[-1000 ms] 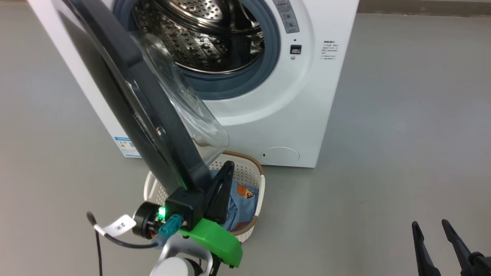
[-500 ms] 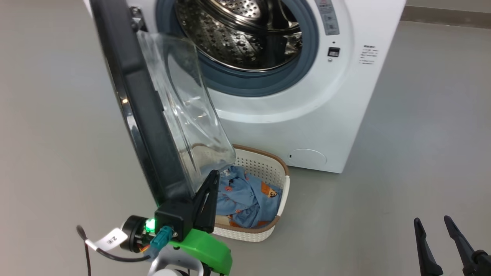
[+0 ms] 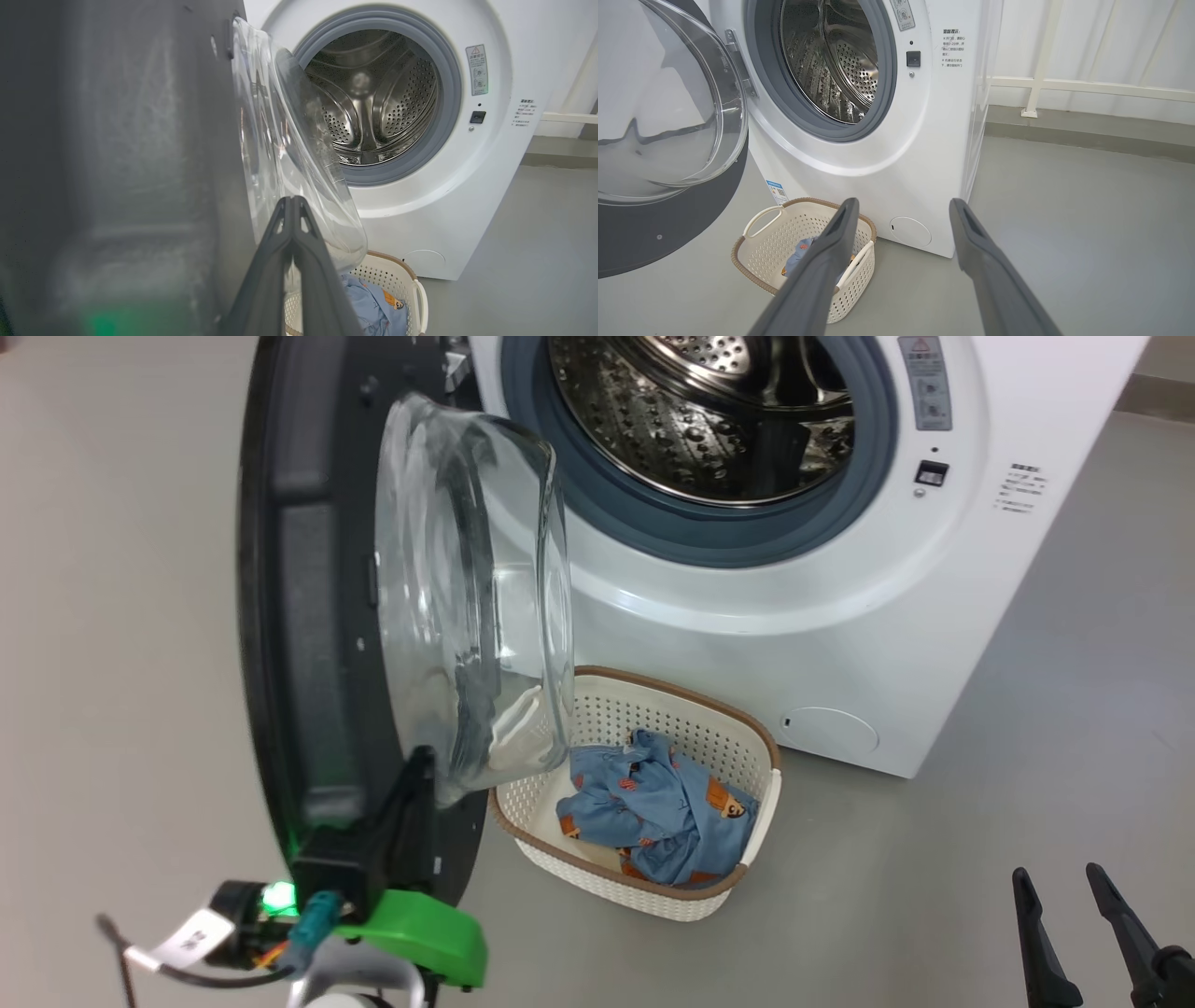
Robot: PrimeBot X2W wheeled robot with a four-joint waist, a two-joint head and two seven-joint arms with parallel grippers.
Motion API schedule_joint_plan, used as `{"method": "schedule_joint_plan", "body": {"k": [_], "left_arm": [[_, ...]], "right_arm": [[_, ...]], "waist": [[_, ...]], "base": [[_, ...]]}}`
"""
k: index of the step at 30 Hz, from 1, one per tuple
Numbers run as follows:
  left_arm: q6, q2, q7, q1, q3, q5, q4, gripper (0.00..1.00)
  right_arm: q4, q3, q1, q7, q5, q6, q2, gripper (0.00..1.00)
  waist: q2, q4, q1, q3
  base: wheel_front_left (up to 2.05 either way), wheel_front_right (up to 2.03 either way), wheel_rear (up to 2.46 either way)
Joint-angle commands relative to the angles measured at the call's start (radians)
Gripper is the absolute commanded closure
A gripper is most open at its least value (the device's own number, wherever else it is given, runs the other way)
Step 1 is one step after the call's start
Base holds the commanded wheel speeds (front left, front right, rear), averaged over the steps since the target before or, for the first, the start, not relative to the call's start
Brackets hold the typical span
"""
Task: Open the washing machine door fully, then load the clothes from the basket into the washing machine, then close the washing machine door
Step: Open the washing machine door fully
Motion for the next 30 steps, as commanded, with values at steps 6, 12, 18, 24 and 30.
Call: {"method": "schedule_joint_plan", "body": {"k": [6,12,18,24,30], "left_arm": [[0.047,0.069,-0.029,0.000,0.116,-0.012,-0.019,1.00],[0.066,0.114,-0.052,0.002,0.195,-0.037,0.011,1.00],[0.062,0.160,-0.082,-0.019,0.272,-0.071,0.080,1.00],[0.052,0.200,-0.121,-0.057,0.344,-0.105,0.153,1.00],[0.012,0.240,-0.160,-0.108,0.397,-0.145,0.231,1.00]], "right_arm": [[-0.026,0.016,-0.020,-0.012,-0.012,0.003,-0.018,0.00],[-0.028,0.015,-0.023,-0.012,-0.008,0.003,-0.023,0.00],[-0.027,0.015,-0.034,-0.012,-0.005,0.003,-0.029,0.00],[-0.031,0.008,-0.042,-0.012,-0.002,0.003,-0.039,0.00],[-0.044,0.005,-0.050,-0.012,-0.004,0.003,-0.047,0.00]], "waist": [[0.0000,0.028,0.0000,0.010],[0.0000,0.027,0.0000,0.020],[0.0000,0.019,0.0000,0.039],[0.0000,0.013,0.0000,0.066],[0.0000,0.011,0.0000,0.101]], "base": [[0.00,0.00,0.00],[0.00,0.00,0.00],[0.00,0.00,0.00],[0.00,0.00,0.00],[0.00,0.00,0.00]]}}
